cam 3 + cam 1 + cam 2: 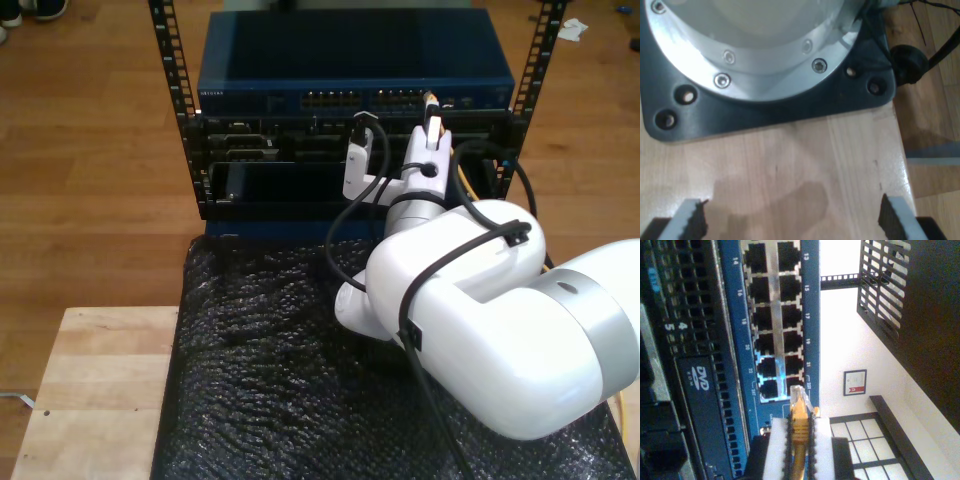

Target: Grab the cable and plug it in

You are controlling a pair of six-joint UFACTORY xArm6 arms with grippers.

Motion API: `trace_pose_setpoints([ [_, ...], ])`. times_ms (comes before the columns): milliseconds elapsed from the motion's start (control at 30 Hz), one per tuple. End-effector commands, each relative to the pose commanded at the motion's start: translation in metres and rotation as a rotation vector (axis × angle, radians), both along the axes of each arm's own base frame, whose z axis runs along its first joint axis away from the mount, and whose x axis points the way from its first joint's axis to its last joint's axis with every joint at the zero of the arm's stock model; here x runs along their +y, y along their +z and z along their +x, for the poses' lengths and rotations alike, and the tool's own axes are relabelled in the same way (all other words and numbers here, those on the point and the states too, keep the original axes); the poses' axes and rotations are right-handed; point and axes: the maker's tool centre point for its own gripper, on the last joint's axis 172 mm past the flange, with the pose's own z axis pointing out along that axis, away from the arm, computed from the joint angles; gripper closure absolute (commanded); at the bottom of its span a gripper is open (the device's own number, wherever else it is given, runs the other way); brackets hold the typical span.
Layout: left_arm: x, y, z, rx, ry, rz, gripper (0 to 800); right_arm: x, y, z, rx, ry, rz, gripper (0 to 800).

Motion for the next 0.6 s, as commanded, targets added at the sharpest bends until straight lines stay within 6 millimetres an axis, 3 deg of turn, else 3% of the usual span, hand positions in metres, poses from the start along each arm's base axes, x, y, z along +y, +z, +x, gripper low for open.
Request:
trace_pose_setpoints([
  [600, 0.0000, 0.0000, -0.0002, 0.000, 0.002, 0.000, 0, 0.0015, 0.0028, 0.0029, -0.006, 0.001, 0.005, 800],
])
